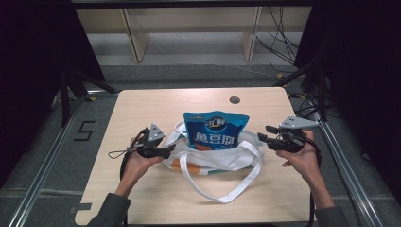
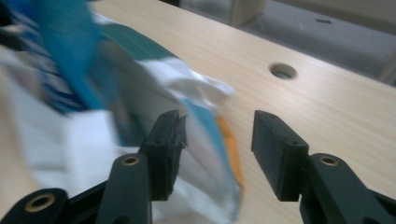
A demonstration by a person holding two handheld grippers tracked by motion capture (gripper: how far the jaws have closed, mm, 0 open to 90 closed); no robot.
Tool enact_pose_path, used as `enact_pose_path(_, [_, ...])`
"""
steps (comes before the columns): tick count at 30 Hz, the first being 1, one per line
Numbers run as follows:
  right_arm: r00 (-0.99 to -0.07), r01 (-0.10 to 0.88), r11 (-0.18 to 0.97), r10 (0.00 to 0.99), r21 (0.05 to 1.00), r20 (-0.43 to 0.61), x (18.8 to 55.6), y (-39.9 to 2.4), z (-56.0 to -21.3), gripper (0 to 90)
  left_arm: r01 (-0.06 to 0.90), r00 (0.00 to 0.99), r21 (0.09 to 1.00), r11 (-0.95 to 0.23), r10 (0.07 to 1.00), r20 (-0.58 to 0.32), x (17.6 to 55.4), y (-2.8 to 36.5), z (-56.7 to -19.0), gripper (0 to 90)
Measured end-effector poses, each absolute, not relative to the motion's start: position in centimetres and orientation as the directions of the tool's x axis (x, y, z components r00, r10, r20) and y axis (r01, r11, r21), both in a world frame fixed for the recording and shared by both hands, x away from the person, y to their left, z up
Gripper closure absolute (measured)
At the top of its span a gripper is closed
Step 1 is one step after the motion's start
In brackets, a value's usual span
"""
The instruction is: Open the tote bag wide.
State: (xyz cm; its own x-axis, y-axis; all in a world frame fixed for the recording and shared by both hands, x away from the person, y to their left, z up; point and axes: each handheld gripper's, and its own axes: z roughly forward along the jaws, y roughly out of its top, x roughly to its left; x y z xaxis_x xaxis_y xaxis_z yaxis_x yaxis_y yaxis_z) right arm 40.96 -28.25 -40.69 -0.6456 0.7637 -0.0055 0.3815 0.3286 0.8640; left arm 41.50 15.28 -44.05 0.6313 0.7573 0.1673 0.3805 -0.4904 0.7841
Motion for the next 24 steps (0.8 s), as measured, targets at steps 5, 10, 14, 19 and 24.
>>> enact_pose_path(5, [-0.758, 0.334, 0.390, 0.653, 0.858, -0.002, 39.6, -25.0, -39.9, 47.1, 0.319, 0.677, 0.797, -0.513, 0.712, 0.188, 42.7, 14.3, -43.5, 43.2])
enact_pose_path(10, [-0.794, 0.360, 0.467, 0.609, 0.808, 0.002, 39.9, -22.7, -41.6, 49.0, 0.331, 0.682, 0.819, -0.469, 0.718, 0.136, 44.1, 13.9, -43.9, 46.0])
enact_pose_path(14, [-0.819, 0.344, 0.517, 0.574, 0.784, -0.019, 39.6, -22.6, -42.0, 66.1, 0.336, 0.681, 0.840, -0.426, 0.726, 0.096, 45.2, 13.8, -43.9, 66.9])
enact_pose_path(19, [-0.878, 0.285, 0.658, 0.471, 0.697, -0.086, 37.2, -21.9, -41.6, 69.8, 0.356, 0.637, 0.870, -0.341, 0.770, 0.041, 47.2, 13.6, -43.6, 82.8])
enact_pose_path(24, [-0.880, 0.310, 0.691, 0.468, 0.653, -0.078, 35.8, -21.6, -43.3, 76.4, 0.415, 0.607, 0.858, -0.302, 0.795, -0.014, 49.1, 13.4, -44.5, 85.0])
